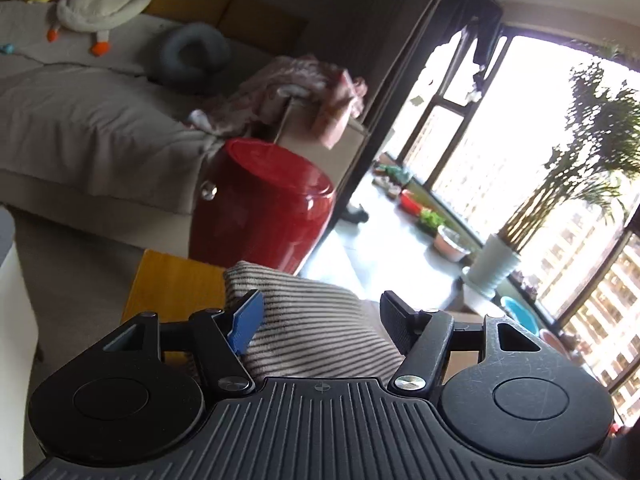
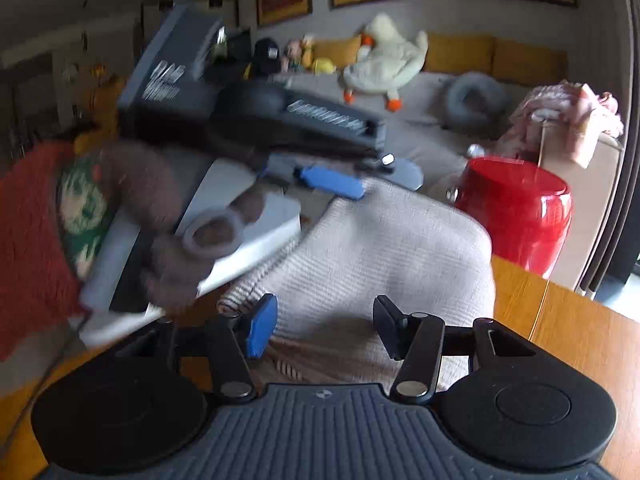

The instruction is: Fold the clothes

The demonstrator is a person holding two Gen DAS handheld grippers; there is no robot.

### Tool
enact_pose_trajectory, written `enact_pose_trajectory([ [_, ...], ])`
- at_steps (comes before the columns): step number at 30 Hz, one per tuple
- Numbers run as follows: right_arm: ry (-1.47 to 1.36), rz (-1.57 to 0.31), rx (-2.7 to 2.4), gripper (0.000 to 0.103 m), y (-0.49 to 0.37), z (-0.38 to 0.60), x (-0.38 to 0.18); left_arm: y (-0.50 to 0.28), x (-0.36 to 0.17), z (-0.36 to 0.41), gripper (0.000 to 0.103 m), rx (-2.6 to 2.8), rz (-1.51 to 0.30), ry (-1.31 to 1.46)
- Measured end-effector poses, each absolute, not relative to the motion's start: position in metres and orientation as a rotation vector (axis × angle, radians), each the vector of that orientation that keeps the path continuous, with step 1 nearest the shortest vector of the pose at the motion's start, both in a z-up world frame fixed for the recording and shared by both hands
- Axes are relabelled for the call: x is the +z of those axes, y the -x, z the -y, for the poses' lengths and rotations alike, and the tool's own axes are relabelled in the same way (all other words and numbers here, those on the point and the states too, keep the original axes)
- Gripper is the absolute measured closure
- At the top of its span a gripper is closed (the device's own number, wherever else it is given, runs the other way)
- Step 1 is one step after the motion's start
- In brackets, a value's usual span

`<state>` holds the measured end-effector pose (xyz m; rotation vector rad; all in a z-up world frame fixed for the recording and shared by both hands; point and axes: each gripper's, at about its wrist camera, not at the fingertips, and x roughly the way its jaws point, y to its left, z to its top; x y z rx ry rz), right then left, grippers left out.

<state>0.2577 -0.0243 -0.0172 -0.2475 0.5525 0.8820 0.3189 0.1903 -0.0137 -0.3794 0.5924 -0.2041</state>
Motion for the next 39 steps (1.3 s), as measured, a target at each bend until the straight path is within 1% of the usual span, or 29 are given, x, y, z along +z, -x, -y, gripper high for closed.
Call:
enact_pose_trajectory([
  [2,0.257,-0.537,0.884,0.05,-0.255,0.027,-0.02,-0.329,-0.035,-0.185,0.039,-0.175,-0.648,0.327],
  [3,0.262,-0.53,0.884,0.05,-0.253,0.029,-0.021,-0.331,-0.04,-0.182,0.039,-0.167,-0.657,0.297],
  [5,0.258,-0.517,0.884,0.05,-0.25,0.034,-0.022,-0.326,-0.036,-0.178,0.039,-0.154,-0.65,0.266],
  [7,0.192,-0.516,0.878,0.046,-0.248,0.05,-0.013,-0.318,-0.029,-0.179,0.039,-0.147,-0.639,0.277],
  [8,0.159,-0.515,0.875,0.037,-0.248,0.058,-0.008,-0.307,-0.025,-0.18,0.039,-0.147,-0.618,0.278],
  [9,0.126,-0.514,0.872,0.024,-0.247,0.066,-0.004,-0.296,-0.02,-0.181,0.037,-0.147,-0.596,0.279],
  [10,0.086,-0.517,0.865,0.02,-0.247,0.075,-0.001,-0.285,-0.016,-0.182,0.035,-0.147,-0.575,0.28],
  [11,0.031,-0.524,0.852,0.017,-0.251,0.087,0.001,-0.275,-0.015,-0.182,0.028,-0.152,-0.566,0.293],
  [12,-0.023,-0.532,0.839,0.017,-0.254,0.1,0.002,-0.266,-0.018,-0.182,0.025,-0.163,-0.571,0.319],
  [13,-0.083,-0.547,0.825,0.017,-0.26,0.111,0.002,-0.257,-0.021,-0.182,0.024,-0.174,-0.575,0.345],
  [17,-0.299,-0.639,0.76,0.017,-0.299,0.135,-0.016,-0.226,-0.034,-0.182,0.025,-0.212,-0.598,0.445],
  [20,-0.387,-0.722,0.734,0.017,-0.327,0.13,-0.036,-0.232,-0.052,-0.187,0.028,-0.206,-0.648,0.486],
  [22,-0.409,-0.796,0.728,0.02,-0.339,0.118,-0.053,-0.236,-0.064,-0.19,0.027,-0.201,-0.681,0.513],
  [23,-0.418,-0.831,0.733,0.035,-0.344,0.11,-0.061,-0.237,-0.068,-0.191,0.028,-0.204,-0.688,0.532],
  [26,-0.373,-0.817,0.735,0.036,-0.341,0.095,-0.059,-0.235,-0.07,-0.192,0.03,-0.198,-0.666,0.524],
  [32,-0.297,-0.773,0.729,0.037,-0.34,0.092,-0.053,-0.241,-0.069,-0.189,0.026,-0.192,-0.646,0.46],
  [34,-0.222,-0.708,0.725,0.035,-0.325,0.09,-0.042,-0.241,-0.068,-0.186,0.025,-0.187,-0.641,0.442],
  [35,-0.18,-0.674,0.732,0.028,-0.317,0.089,-0.037,-0.241,-0.069,-0.186,0.025,-0.188,-0.641,0.445],
  [36,-0.127,-0.637,0.756,0.019,-0.307,0.085,-0.031,-0.242,-0.069,-0.187,0.025,-0.19,-0.642,0.452],
  [39,-0.004,-0.579,0.822,0.009,-0.281,0.073,-0.019,-0.243,-0.07,-0.187,0.024,-0.191,-0.641,0.46],
])
